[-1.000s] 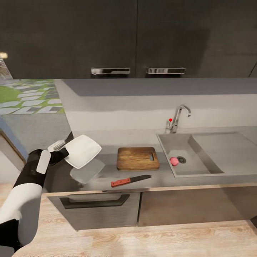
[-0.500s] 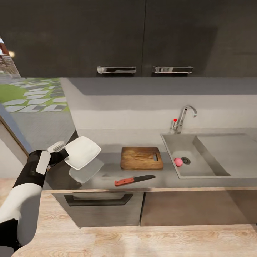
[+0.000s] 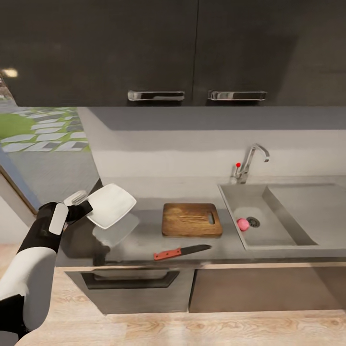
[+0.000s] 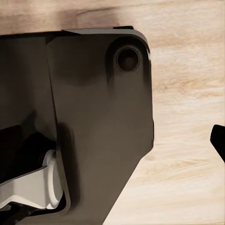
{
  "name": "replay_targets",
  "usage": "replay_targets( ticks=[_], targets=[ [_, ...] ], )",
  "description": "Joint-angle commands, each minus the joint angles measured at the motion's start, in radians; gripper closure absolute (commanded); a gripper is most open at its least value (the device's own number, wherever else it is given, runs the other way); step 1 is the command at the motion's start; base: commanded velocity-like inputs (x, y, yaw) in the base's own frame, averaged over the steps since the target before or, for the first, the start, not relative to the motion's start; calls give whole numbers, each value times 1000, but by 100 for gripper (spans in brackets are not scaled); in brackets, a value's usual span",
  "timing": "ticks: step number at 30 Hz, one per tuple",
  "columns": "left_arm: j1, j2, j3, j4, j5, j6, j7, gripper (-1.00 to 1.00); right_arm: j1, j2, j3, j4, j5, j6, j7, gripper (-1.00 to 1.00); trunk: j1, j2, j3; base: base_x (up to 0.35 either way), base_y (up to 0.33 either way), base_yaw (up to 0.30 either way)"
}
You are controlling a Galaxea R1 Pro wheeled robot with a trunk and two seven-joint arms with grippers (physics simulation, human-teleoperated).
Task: In the kitchen, take the Vidalia onion out of the sink, dice it on the chopping board with the paring knife, put the diced onion into the bowl on the countertop, then place both the paring knife and the chopping board into the sink.
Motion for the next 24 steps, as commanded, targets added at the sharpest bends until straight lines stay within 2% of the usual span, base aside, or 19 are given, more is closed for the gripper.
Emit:
replay_targets(
  ticks=[1, 7, 24],
  targets=[
    [-1, 0, 1, -1, 12, 3, 7, 100, -1, 0, 9, 1, -10, -3, -3, -100, 1, -2, -2, 216, 0, 0],
    [-1, 0, 2, 17, 12, 3, 7, 100, -1, 0, 9, 1, -10, -5, -3, -100, 1, -2, -2, 165, 0, 0],
    [-1, 1, 2, 27, 12, 3, 7, 100, -1, 0, 9, 1, -10, -3, -3, -100, 1, -2, -21, 5, 0, 0]
  ],
)
